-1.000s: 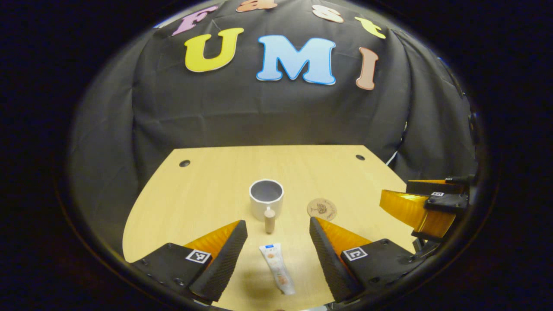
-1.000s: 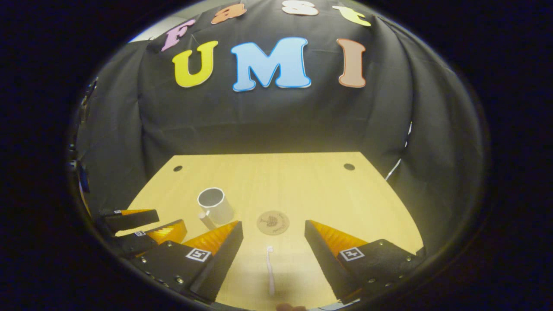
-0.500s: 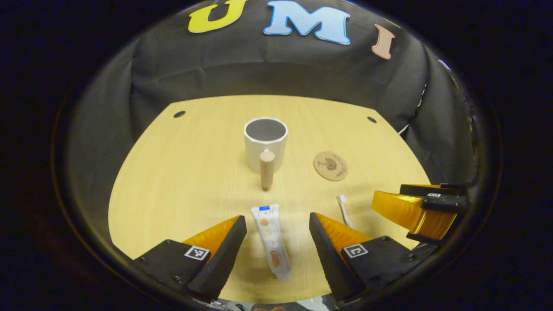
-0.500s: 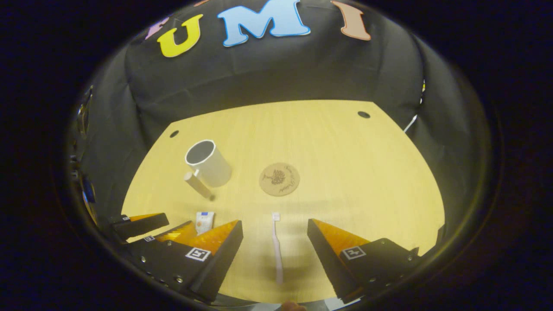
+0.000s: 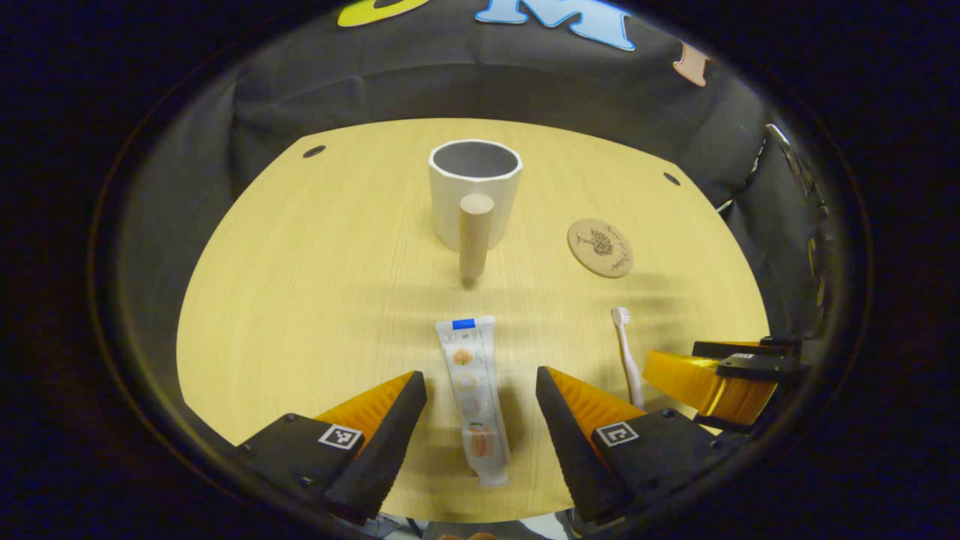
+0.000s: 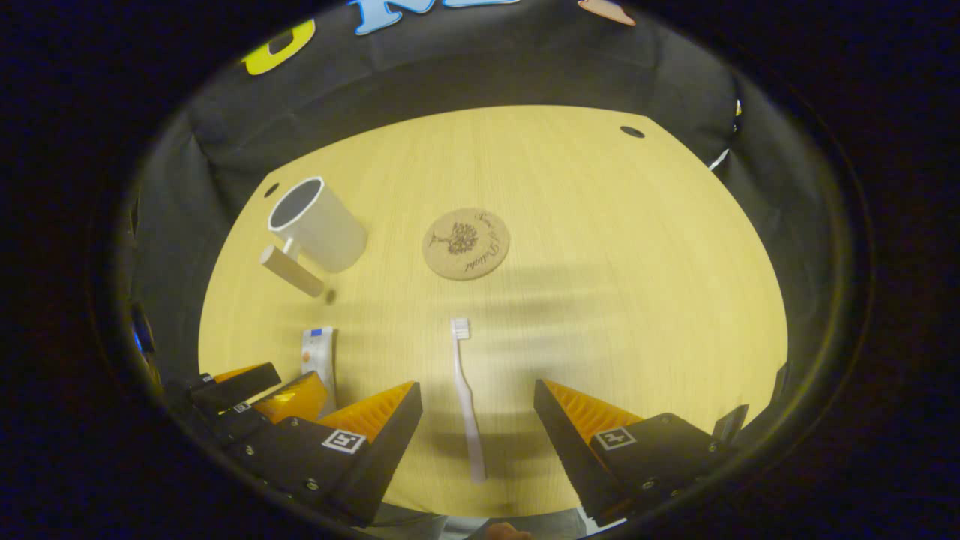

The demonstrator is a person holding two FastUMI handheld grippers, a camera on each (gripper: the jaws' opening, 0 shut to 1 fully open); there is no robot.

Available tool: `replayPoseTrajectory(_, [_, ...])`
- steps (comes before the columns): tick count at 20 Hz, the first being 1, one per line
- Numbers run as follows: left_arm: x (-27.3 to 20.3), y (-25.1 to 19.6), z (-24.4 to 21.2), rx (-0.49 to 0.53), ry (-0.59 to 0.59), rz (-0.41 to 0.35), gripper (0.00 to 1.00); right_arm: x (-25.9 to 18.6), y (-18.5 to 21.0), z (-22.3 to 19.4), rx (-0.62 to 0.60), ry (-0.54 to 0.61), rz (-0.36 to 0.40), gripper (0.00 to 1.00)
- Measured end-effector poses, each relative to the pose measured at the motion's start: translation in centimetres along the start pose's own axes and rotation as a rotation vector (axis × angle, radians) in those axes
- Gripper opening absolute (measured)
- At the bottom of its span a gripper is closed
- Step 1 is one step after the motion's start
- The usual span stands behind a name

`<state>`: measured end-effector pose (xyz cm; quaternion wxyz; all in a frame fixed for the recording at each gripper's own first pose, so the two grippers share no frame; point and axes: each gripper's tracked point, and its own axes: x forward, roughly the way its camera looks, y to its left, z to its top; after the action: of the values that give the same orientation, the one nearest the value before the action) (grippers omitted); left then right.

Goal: Put the toothbrush and toothpaste on the desktop into the cup, then pick up the cup and place it on the coaster on the desktop.

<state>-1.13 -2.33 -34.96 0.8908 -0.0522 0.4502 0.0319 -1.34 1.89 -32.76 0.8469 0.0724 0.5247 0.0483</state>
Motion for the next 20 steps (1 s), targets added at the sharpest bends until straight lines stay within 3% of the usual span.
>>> replayPoseTrajectory(12, [2.7, 1.6, -3.3, -0.055, 0.141, 0.058, 0.96, 2.8, -0.4, -2.3, -0.036, 0.118, -0.049, 0.96])
replayPoseTrajectory(20, [3.0, 1.7, -3.2, -0.033, 0.181, 0.094, 0.95, 3.4, -0.7, -2.5, -0.065, 0.163, -0.09, 0.95])
